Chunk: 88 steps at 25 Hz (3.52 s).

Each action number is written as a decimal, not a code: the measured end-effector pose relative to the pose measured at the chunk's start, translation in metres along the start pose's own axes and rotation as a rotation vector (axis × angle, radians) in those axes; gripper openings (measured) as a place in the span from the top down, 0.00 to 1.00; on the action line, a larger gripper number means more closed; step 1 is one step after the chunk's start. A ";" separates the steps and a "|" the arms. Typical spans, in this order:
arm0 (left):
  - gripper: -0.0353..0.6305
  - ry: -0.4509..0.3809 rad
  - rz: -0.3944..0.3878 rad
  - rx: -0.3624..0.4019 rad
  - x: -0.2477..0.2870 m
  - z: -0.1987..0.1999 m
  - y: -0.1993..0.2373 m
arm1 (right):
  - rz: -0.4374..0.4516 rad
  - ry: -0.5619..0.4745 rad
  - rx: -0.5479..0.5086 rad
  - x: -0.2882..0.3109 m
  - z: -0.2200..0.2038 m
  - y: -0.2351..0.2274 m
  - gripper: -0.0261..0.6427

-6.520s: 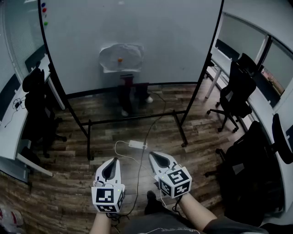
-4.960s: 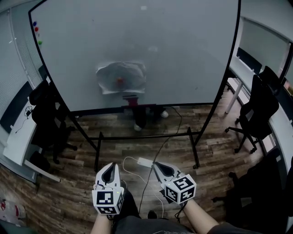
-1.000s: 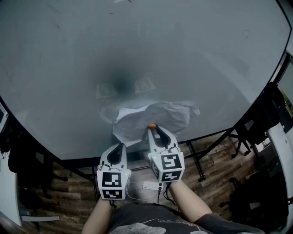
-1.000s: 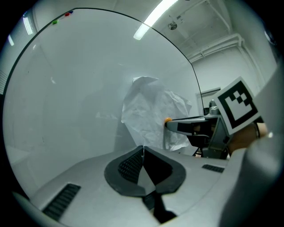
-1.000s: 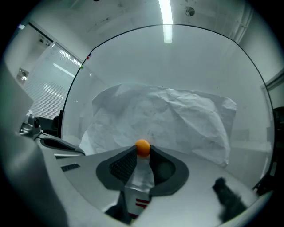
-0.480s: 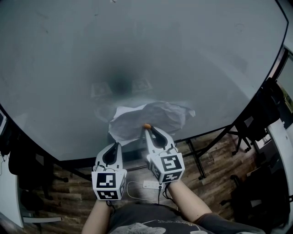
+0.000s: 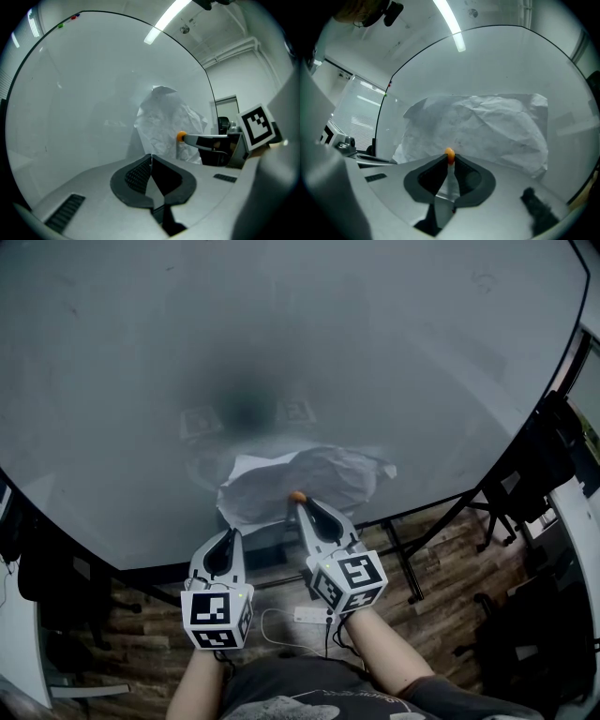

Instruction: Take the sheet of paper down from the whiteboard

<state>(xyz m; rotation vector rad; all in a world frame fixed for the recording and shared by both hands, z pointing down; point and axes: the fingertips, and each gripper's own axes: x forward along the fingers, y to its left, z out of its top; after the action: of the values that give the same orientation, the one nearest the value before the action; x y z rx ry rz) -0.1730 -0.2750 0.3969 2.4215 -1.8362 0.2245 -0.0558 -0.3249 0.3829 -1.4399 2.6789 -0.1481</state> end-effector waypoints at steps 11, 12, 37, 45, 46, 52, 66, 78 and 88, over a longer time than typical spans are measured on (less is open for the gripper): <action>0.93 0.008 0.005 -0.002 0.006 0.001 -0.001 | -0.061 0.022 -0.247 0.005 0.007 0.010 0.87; 0.93 0.007 0.005 -0.003 0.006 0.001 -0.001 | -0.073 0.024 -0.266 0.006 0.006 0.010 0.87; 0.93 -0.007 0.001 -0.025 0.002 0.002 0.004 | -0.126 -0.097 -0.360 0.005 0.014 0.018 0.86; 0.93 -0.001 -0.011 -0.094 0.003 -0.003 0.007 | -0.049 -0.089 -0.133 0.002 0.005 0.012 0.88; 0.93 0.008 -0.013 -0.105 0.005 -0.006 0.008 | -0.037 -0.092 -0.121 0.004 0.002 0.011 0.88; 0.93 0.020 -0.008 -0.105 0.006 -0.007 0.013 | -0.012 -0.078 -0.090 0.001 -0.001 0.011 0.88; 0.93 0.028 -0.007 -0.077 -0.008 -0.011 -0.008 | 0.032 -0.064 0.010 -0.057 -0.016 0.014 0.88; 0.93 0.027 0.038 -0.060 -0.069 -0.012 -0.096 | 0.033 -0.059 -0.014 -0.168 0.001 -0.010 0.88; 0.93 0.032 0.086 -0.068 -0.147 -0.035 -0.194 | 0.064 -0.048 -0.015 -0.290 0.006 -0.023 0.88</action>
<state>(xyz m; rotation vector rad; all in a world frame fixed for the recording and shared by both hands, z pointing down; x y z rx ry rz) -0.0272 -0.0775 0.4090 2.2840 -1.9037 0.2023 0.1229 -0.0959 0.3917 -1.3415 2.6893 -0.0881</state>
